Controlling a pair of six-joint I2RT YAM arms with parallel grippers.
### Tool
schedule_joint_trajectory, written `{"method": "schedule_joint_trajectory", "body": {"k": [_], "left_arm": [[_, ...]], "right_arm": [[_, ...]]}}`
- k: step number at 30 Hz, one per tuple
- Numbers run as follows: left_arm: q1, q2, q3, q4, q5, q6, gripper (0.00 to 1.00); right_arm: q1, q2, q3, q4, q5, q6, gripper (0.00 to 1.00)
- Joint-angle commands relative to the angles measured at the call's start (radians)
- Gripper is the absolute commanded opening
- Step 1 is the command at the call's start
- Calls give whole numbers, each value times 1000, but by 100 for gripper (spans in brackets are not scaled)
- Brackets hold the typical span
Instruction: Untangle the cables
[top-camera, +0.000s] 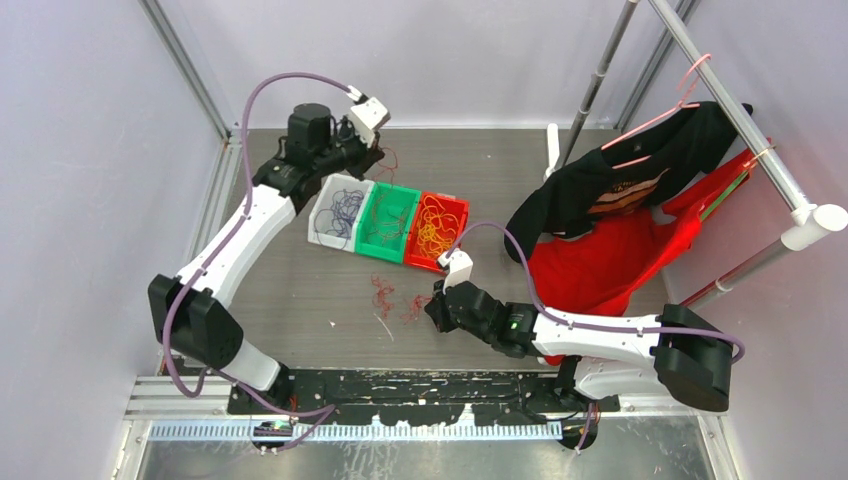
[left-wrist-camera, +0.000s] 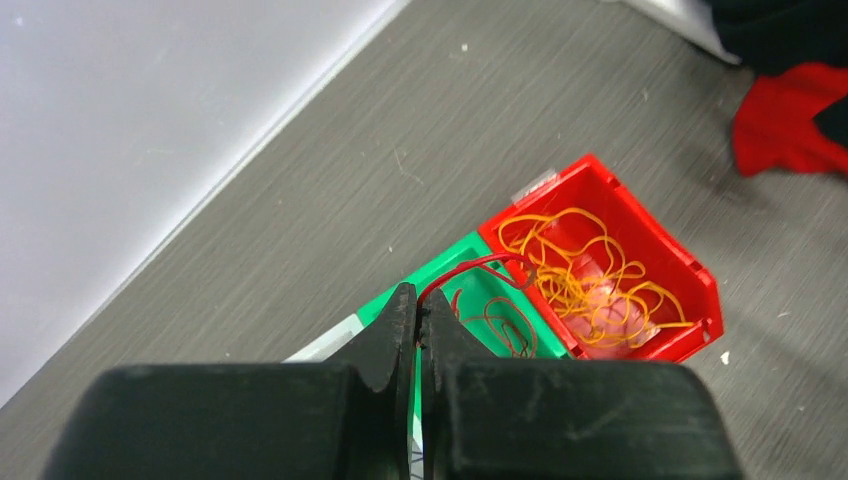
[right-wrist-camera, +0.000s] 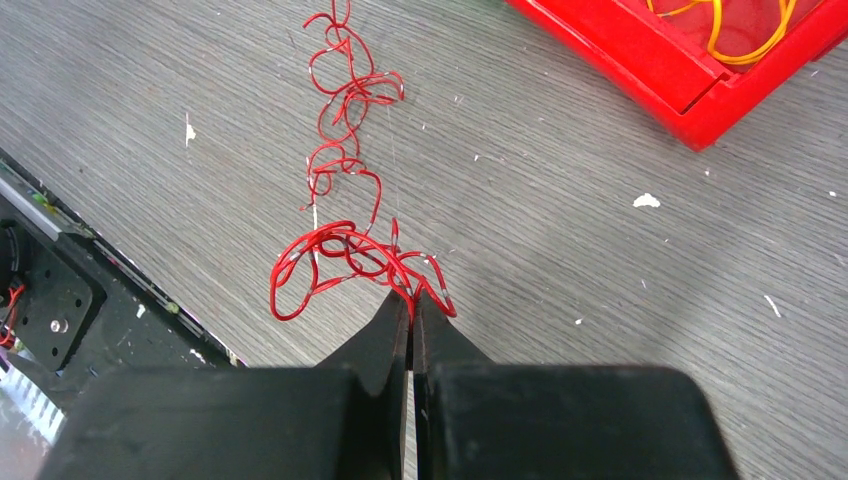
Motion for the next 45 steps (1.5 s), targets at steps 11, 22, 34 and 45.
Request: {"method": "schedule_joint_trajectory", "body": {"k": [11,22,34,45], "left_arm": [[-84,124,-95,-6,-114,178,0],[-122,241,-168,27,-202,225,0],[-122,389,-184,158,-310,287,0],[-102,318,-15,-160,-208,231,56]], "right_arm": [[3,-22,18,14,30,15,1],[0,-27,24,10,26,31,1],[0,-32,35,-11,26,55,1],[-2,-86,33,-48,45,55,1]]}}
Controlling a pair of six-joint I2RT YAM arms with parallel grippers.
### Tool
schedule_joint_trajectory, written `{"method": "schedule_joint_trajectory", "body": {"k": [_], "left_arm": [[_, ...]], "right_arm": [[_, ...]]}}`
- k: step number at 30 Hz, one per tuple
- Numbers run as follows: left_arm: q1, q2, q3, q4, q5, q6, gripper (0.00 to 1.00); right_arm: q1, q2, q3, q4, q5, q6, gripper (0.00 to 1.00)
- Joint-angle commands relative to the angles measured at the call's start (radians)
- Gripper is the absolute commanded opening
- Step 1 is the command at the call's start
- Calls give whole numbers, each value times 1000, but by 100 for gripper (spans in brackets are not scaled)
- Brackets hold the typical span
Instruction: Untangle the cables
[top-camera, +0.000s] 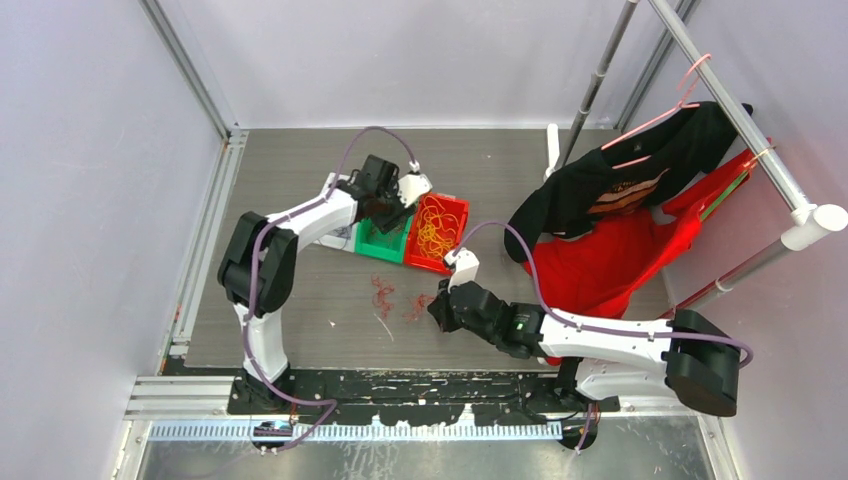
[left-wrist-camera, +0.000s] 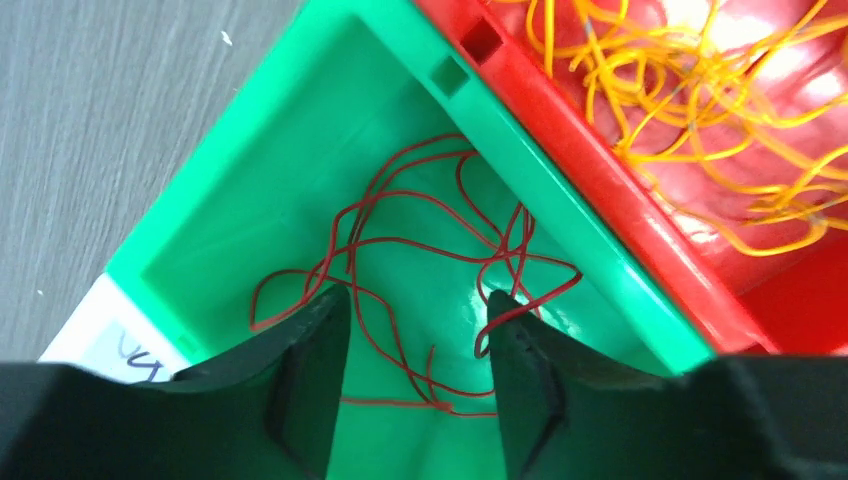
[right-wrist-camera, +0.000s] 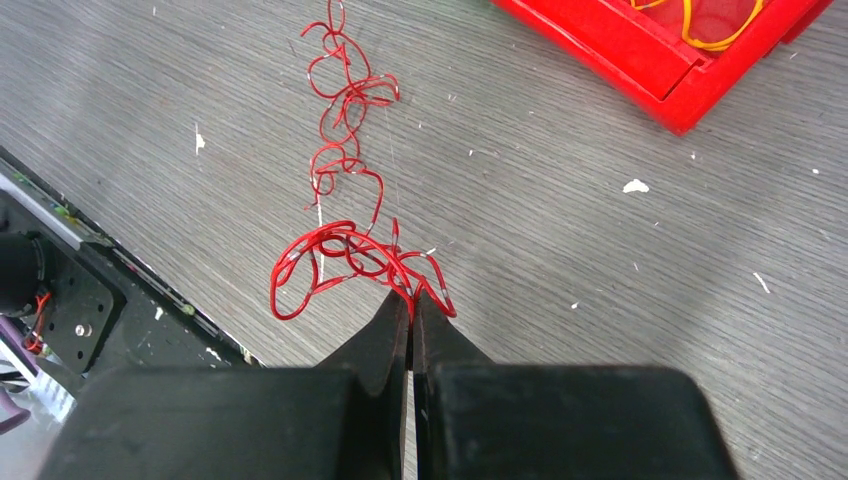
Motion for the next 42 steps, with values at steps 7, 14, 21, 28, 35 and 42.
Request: {"method": "schedule_joint_trajectory", "body": {"k": [7,14,21,28,35,42], "left_arm": [[25,-266,203,-453,268,-53,100],[25,-404,208,-788,471,20,100],[24,-489,-56,-783,529,92,88],[23,-440,-170,-647,512,176,78],[-3,-327,-173,-528,514,208,72],[-31,-256,-175,-507,508,238,62]], "right_arm": [[-6,-80,72,-44,25,-21,1],[-18,-62,156,-126,4,-48,1],[-28,3,128,-119,-36,-3,1],[-37,23,108,-221,-41,22,24],[-41,-76,123,-317,-36,11,60],[-45,-103,164,-345,-37,-12,58]]}}
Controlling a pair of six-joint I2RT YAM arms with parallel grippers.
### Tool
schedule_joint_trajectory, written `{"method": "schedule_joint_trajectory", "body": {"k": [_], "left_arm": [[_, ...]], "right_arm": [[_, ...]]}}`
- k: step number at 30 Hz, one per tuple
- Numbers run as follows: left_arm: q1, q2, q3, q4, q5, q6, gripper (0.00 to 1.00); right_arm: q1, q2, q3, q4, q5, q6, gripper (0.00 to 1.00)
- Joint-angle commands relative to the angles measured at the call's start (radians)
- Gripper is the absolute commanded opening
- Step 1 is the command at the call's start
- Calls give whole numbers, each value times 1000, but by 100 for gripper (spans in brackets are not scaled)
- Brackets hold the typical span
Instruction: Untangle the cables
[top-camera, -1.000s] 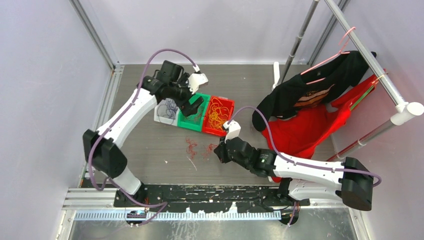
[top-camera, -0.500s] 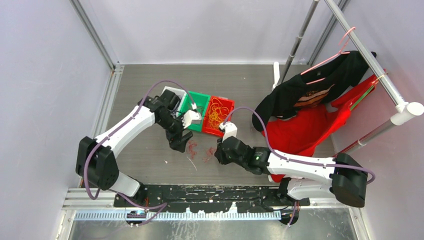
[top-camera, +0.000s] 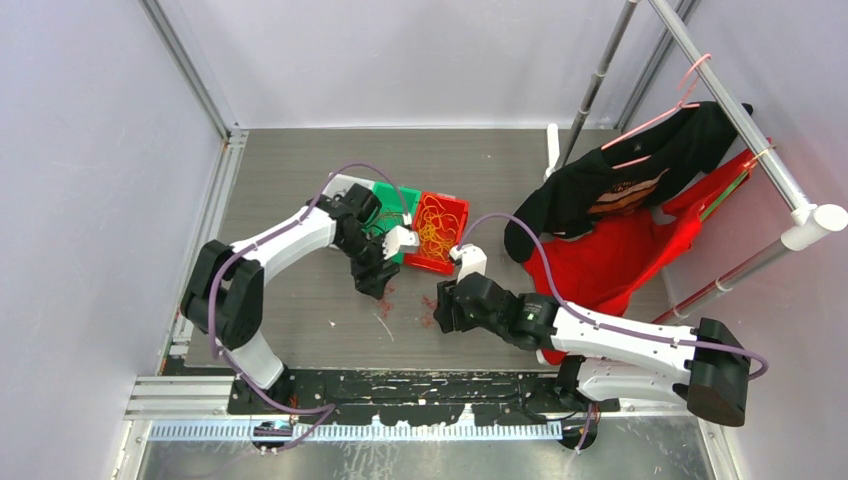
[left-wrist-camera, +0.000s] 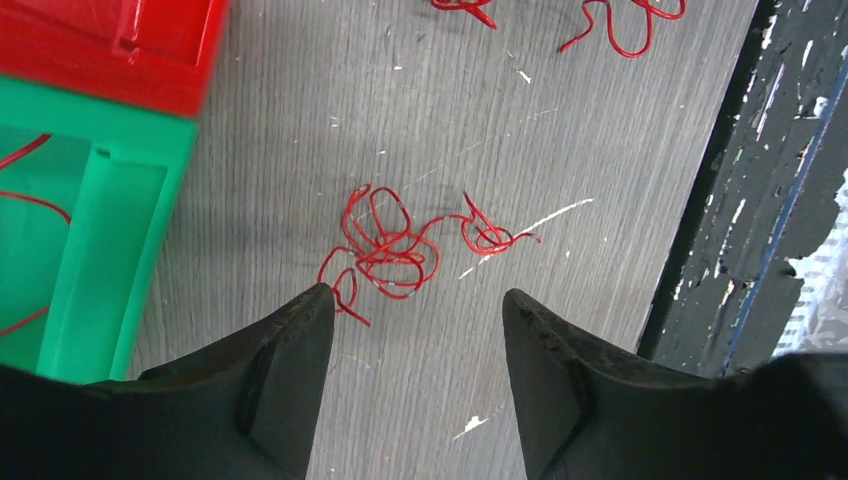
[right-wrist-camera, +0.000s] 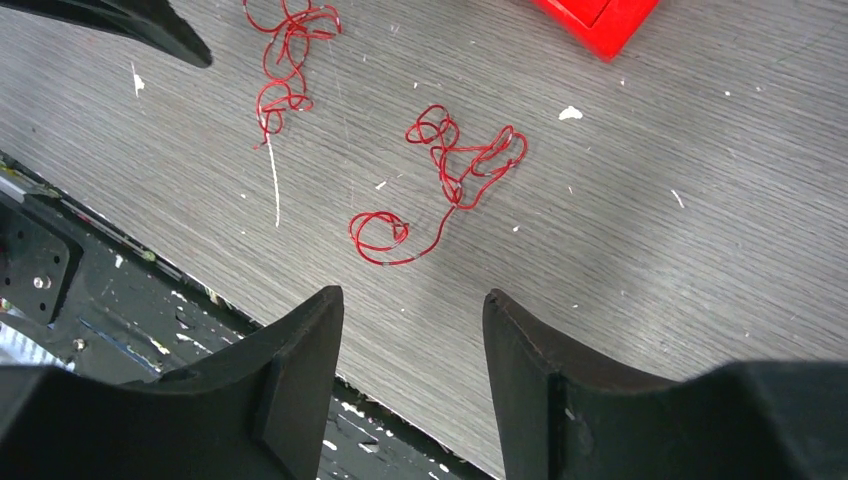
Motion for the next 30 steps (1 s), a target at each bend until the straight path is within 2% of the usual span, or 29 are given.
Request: {"method": "schedule_joint_trajectory", "body": {"k": [1,5,9,12,14,17,21,26,30], "left_arm": [[-21,20,4,55,23,39,60],[-37,40,-1,81,28,35,52],[-46,62,-3,111,18,13,36],[-47,55,4,91,14,-11,13],[-47,25,5,65,14,-23,2],[-47,-46,-16,-2,16,-36,0],[-47,-142,-13,-85,27,-100,0],[-45,-226,33,-209,56,-157,0],[-44,-297,41,-246,63,-178,0]], "right_arm": [[-7,-30,53,6,7,-14,58],[-12,-34,44,51,-6,-9,50],[-17,-34,36,100,-21,-8,41],[-18,-41,30,131,-21,-14,39],[-22,-53,15,161,-12,-16,38],[-32,-58,-1,205,-4,-22,40],[-34,-45,-18,259,12,-29,47],[-34,-40,-39,313,50,-43,60],[-34,-27,-52,326,74,-78,71]]}}
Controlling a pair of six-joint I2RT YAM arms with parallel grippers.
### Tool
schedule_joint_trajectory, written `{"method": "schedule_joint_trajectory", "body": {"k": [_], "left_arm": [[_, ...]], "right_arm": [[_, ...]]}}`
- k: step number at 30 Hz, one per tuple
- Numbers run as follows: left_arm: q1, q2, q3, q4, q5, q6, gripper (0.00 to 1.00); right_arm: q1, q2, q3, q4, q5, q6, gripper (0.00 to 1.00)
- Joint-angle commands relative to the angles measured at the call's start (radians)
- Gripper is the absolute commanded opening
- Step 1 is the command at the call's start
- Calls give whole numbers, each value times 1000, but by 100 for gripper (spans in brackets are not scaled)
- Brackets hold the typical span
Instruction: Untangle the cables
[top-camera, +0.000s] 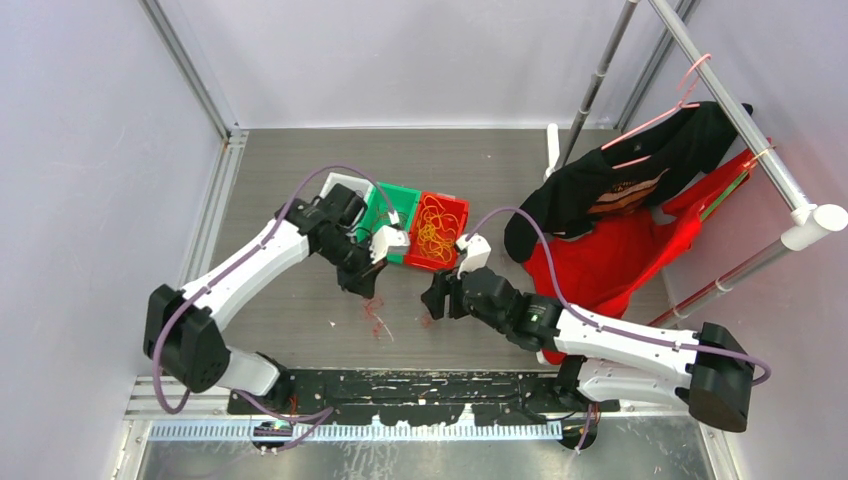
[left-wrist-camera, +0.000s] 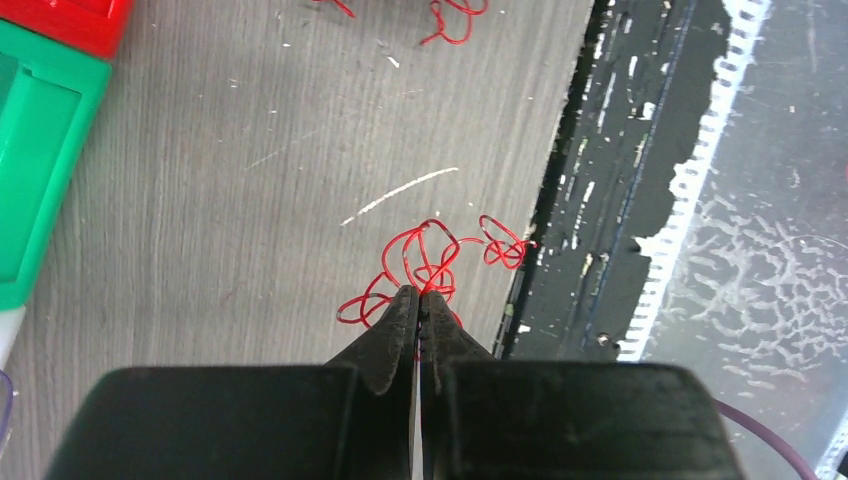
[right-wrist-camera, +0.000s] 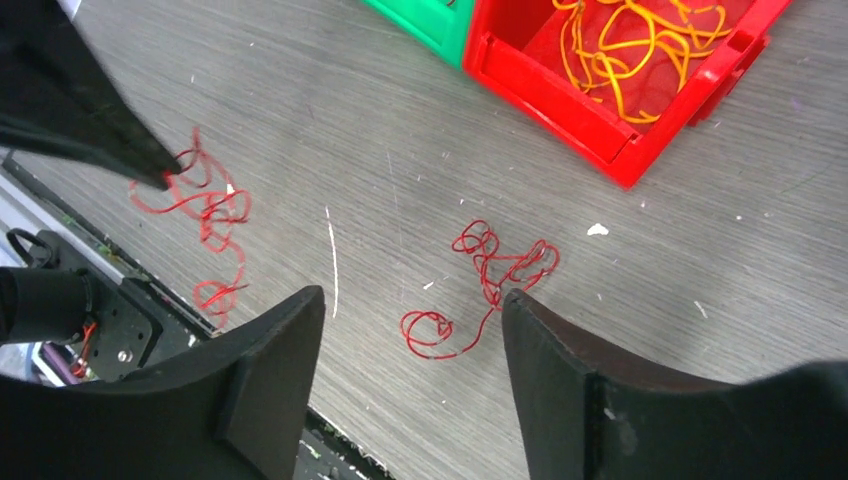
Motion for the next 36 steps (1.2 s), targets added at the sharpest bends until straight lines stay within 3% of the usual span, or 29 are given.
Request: {"method": "schedule_joint_trajectory", "body": {"k": [1,4,6,10,19,24,36], "left_arm": [[0,-84,47,-100,36,-45,0],[3,-97,64,-133,30,-43,0],[5,-97,75,-160,33,-43,0],[10,-101,90,-206,40,-23,0],[18,-46,175,-322,119,-59,0],[20,-48,228,-361,128,-59,0],[20,-47,278,-357,93,-70,0]], "right_arm": [[-2,10,-8,87,66,-54,74],[-3,21,-3,85,118,-70,95],[-3,26,2,78,175,-62,100],[-8,58,28,45,256,3,100],[-9,216,63,173,130,-29,100],[-9,187,64,164,45,-42,84],[12,149,55,258,-128,-91,79]]}}
